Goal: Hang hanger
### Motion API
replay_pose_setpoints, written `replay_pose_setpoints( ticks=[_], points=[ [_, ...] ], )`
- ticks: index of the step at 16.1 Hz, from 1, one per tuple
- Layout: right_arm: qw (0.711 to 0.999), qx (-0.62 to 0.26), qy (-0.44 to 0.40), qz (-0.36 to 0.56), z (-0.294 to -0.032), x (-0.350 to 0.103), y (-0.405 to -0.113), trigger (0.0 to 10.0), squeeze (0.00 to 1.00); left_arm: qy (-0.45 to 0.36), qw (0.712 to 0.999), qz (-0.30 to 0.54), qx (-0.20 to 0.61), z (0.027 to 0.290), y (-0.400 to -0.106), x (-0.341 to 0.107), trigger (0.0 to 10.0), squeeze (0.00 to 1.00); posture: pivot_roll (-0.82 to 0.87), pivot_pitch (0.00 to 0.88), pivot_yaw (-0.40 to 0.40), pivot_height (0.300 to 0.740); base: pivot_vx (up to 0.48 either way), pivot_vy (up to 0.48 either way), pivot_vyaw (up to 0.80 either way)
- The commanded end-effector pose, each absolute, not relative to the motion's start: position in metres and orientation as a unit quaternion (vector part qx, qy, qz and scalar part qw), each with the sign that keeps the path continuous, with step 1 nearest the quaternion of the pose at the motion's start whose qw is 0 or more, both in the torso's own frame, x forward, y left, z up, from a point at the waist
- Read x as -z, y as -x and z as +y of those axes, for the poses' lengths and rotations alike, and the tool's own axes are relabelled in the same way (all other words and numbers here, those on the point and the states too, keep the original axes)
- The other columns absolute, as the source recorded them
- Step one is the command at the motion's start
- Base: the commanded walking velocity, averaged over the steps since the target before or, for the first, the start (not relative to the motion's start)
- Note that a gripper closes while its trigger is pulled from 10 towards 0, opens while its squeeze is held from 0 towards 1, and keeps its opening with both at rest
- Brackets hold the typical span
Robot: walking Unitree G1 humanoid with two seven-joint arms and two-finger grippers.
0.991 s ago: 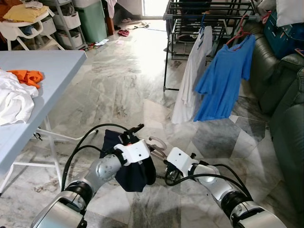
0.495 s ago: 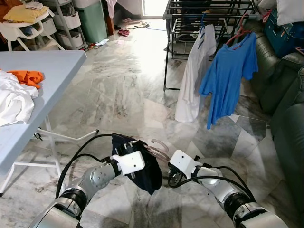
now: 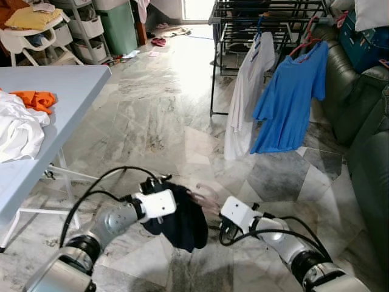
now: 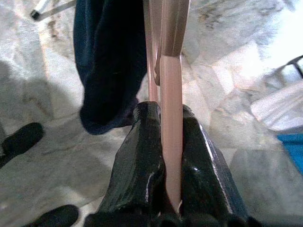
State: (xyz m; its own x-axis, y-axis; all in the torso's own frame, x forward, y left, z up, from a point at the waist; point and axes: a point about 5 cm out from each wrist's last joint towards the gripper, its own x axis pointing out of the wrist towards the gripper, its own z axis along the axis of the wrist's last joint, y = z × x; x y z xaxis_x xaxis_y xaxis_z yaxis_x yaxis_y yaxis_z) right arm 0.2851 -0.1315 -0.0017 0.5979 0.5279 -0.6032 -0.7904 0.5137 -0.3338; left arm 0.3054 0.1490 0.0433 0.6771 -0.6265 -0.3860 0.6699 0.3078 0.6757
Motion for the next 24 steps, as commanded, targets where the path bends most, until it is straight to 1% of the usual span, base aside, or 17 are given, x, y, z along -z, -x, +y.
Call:
replay_pose_setpoints(
  ticks=[1,2,4,5,6,8,11,24],
  points=[
    [0.841,-0.408,0.298,0.195,-0.125,-0.003,-0.287,0.0,0.00,-0.447,0.796,0.040,0.406,0.157,-0.306,-0.043,10.0,1.00,-0.15,0.000,0.079,0.740,0.000,0.000,0.00],
    [0.835,-0.422,0.297,0.192,-0.125,-0.002,-0.284,0.0,0.00,-0.453,0.793,0.052,0.405,0.162,-0.306,-0.042,10.0,1.00,-0.16,0.000,0.081,0.740,0.000,0.000,0.00],
    [0.824,-0.445,0.297,0.187,-0.124,-0.002,-0.280,0.0,0.00,-0.459,0.788,0.072,0.404,0.168,-0.304,-0.037,10.0,0.87,-0.16,0.000,0.080,0.740,0.000,0.000,0.00],
    [0.819,-0.454,0.298,0.185,-0.125,-0.001,-0.277,0.0,0.00,-0.462,0.783,0.083,0.409,0.170,-0.301,-0.034,10.0,0.59,-0.16,0.000,0.081,0.740,0.000,0.000,0.00],
    [0.815,-0.462,0.299,0.184,-0.126,-0.001,-0.276,0.0,0.00,-0.464,0.777,0.093,0.415,0.172,-0.298,-0.030,10.0,0.36,-0.16,0.000,0.082,0.740,0.000,0.000,0.00],
    [0.810,-0.466,0.304,0.183,-0.130,-0.002,-0.275,0.0,0.00,-0.467,0.768,0.108,0.424,0.174,-0.294,-0.025,10.0,0.00,-0.17,0.000,0.084,0.740,0.000,0.000,0.00],
    [0.799,-0.487,0.305,0.179,-0.137,-0.005,-0.274,0.0,0.00,-0.465,0.756,0.146,0.437,0.183,-0.287,-0.017,10.0,0.00,-0.17,0.000,0.086,0.740,0.000,0.000,0.00],
    [0.799,-0.487,0.305,0.179,-0.137,-0.005,-0.274,0.0,0.00,-0.465,0.756,0.146,0.437,0.183,-0.287,-0.017,10.0,0.00,-0.17,0.000,0.086,0.740,0.000,0.000,0.00]
  ],
)
